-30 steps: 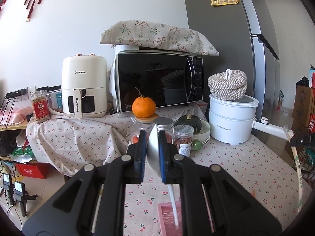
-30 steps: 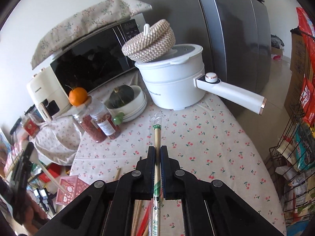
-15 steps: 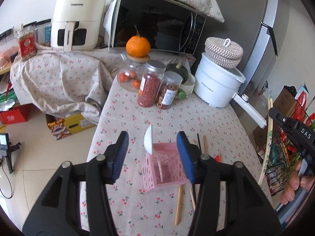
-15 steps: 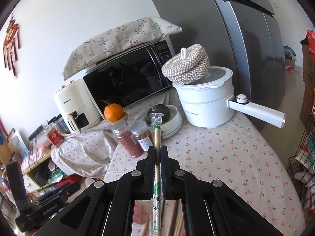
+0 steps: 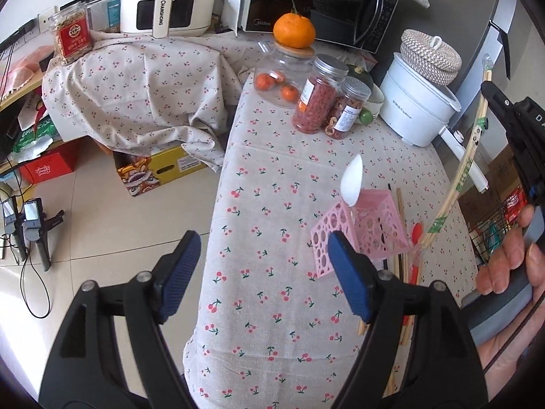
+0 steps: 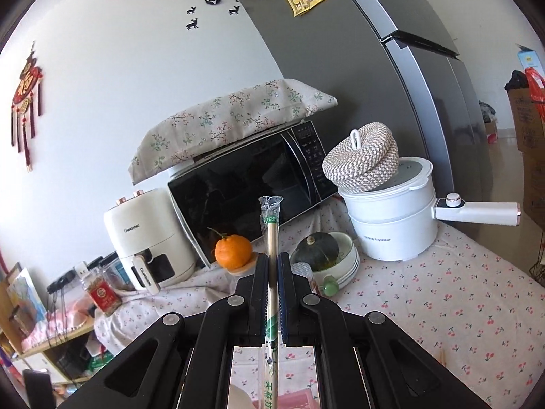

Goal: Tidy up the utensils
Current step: 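Drop the white spoon into the pink basket with the left gripper while the right gripper lifts the wrapped chopsticks, then lower the wrapped chopsticks into the pink basket and open the right gripper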

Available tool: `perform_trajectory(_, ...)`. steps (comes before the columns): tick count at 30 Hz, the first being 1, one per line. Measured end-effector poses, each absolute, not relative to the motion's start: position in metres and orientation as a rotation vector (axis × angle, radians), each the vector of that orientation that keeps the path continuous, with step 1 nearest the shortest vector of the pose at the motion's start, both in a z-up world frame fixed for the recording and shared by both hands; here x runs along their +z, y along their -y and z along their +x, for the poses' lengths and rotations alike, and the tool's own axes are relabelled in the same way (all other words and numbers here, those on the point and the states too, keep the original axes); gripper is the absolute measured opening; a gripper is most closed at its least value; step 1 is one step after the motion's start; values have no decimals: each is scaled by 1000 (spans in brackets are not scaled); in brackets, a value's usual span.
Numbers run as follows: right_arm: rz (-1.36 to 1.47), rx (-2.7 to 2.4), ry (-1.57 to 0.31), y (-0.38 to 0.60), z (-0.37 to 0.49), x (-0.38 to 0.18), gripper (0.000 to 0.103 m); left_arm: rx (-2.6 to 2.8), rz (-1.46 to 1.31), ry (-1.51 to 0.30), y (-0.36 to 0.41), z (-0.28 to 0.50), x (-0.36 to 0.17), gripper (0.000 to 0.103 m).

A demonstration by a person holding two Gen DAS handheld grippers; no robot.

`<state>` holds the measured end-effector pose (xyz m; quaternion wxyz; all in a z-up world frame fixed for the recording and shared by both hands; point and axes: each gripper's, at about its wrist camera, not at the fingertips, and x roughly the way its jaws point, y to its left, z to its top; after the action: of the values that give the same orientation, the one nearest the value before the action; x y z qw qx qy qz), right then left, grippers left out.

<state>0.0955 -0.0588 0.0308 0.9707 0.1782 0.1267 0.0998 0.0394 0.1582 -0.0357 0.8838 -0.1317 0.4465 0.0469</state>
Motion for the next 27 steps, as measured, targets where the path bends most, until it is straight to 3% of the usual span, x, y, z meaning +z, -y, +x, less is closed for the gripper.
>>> perform_trajectory(6, 253, 26, -175, 29, 103, 10, 6, 104, -351, -887, -175, 38, -29, 77)
perform_trajectory(12, 292, 35, -257, 30, 102, -8, 9, 158, -301, -842, -175, 37, -24, 77)
perform_trajectory(14, 327, 95, -311, 35, 103, -6, 17, 139, -296, -850, -173, 37, -26, 77)
perform_trajectory(16, 367, 158, -389, 42, 106, -2, 37, 129, -298, -856, -171, 37, -28, 77)
perform_trajectory(24, 304, 214, -470, 89, 86, 30, 63, 57, -307, -892, -150, 33, -34, 78)
perform_trajectory(27, 248, 220, -545, 110, 83, 31, 67, 19, -294, -925, -132, 33, -38, 78)
